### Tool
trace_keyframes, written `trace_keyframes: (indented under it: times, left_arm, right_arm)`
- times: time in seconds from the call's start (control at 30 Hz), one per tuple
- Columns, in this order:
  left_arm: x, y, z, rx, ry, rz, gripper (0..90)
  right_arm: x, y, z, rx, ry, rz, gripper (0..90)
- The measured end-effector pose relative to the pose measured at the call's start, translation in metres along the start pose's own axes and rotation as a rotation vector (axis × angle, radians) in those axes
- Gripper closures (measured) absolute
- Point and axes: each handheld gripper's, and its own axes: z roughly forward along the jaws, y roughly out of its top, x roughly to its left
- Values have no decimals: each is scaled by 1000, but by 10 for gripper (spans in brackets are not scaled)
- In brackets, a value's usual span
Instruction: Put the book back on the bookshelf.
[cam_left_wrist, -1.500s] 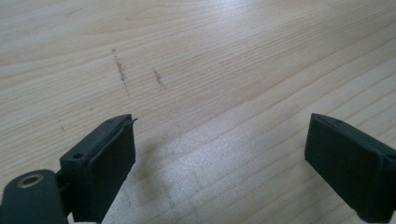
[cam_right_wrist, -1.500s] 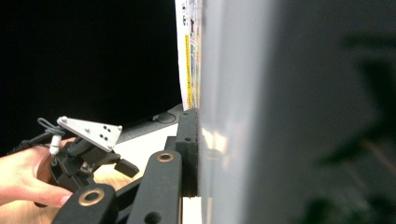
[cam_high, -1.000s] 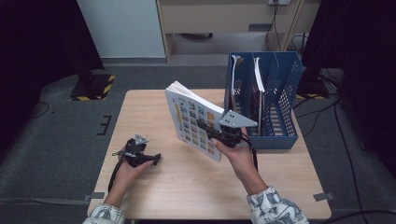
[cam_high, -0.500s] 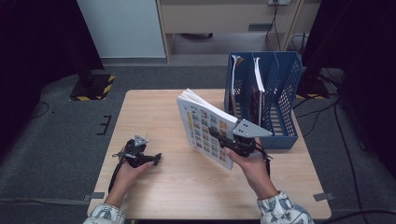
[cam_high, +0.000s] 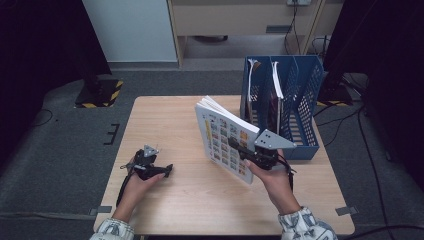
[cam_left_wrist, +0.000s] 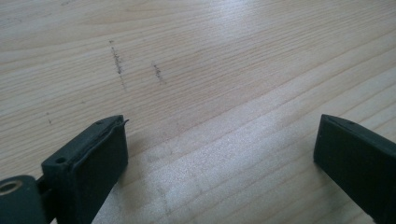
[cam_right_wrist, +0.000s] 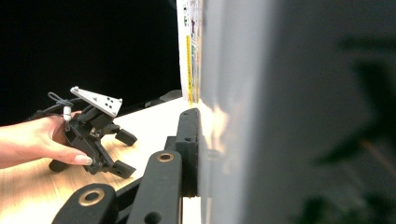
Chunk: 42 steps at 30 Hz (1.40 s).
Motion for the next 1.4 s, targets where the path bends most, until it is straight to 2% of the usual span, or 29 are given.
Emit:
trace_keyframes:
  times: [1.07, 1.4]
  left_arm:
    - [0, 0, 0, 0, 0, 0, 24]
    - [0, 0, 0, 0, -2, 0, 22]
  right_arm:
    - [-7, -6, -22, 7, -27, 3, 738]
    - [-11, -10, -43, 2, -53, 3, 738]
